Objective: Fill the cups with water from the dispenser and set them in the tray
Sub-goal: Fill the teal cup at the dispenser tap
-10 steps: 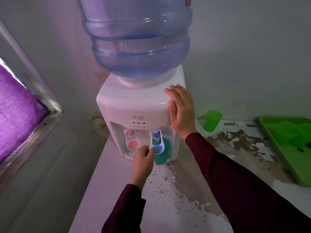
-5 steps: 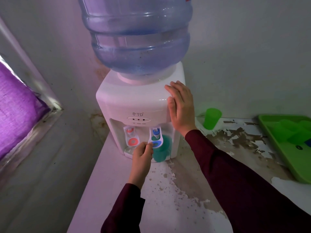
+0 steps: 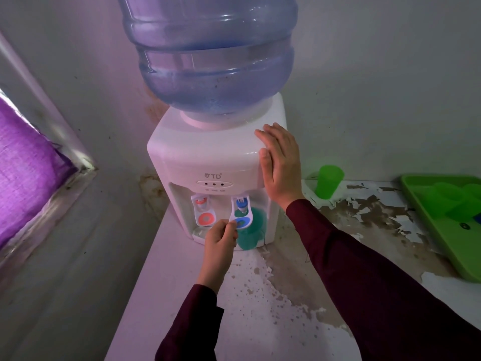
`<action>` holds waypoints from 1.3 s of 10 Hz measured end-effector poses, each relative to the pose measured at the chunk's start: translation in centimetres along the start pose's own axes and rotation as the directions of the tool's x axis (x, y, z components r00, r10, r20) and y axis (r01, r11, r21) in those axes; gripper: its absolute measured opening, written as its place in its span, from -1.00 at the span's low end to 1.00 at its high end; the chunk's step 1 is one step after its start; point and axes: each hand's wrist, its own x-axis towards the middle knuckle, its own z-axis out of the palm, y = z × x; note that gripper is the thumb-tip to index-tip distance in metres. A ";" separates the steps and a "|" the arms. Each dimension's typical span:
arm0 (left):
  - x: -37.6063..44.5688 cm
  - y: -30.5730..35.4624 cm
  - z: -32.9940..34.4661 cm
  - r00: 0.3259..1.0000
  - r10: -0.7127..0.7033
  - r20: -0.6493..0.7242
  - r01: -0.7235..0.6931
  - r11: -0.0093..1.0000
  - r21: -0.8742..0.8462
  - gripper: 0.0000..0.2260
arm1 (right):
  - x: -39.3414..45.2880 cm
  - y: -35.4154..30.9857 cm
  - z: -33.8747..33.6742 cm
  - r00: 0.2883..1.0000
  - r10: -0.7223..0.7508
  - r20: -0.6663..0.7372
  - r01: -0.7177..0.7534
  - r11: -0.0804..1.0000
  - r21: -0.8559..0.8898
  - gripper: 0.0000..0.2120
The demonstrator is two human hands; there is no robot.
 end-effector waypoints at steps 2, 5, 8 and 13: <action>0.0 -0.2 0.1 1.000 -0.013 0.003 0.013 1.000 -0.006 -0.70 | -0.1 0.2 0.2 1.000 -0.008 -0.008 0.008 1.000 0.002 -0.53; 0.0 0.0 0.2 1.000 -0.018 0.011 0.018 1.000 -0.019 -0.71 | -0.1 0.3 0.3 1.000 -0.004 -0.018 0.004 1.000 0.008 -0.49; 0.2 0.0 0.1 1.000 -0.004 0.002 0.004 1.000 0.017 -0.70 | -0.1 0.3 0.4 1.000 -0.006 -0.030 0.006 1.000 0.002 -0.49; 0.2 0.1 0.0 1.000 0.008 0.006 -0.008 1.000 0.020 -0.70 | -0.1 0.3 0.3 1.000 -0.007 -0.023 0.007 1.000 -0.008 -0.58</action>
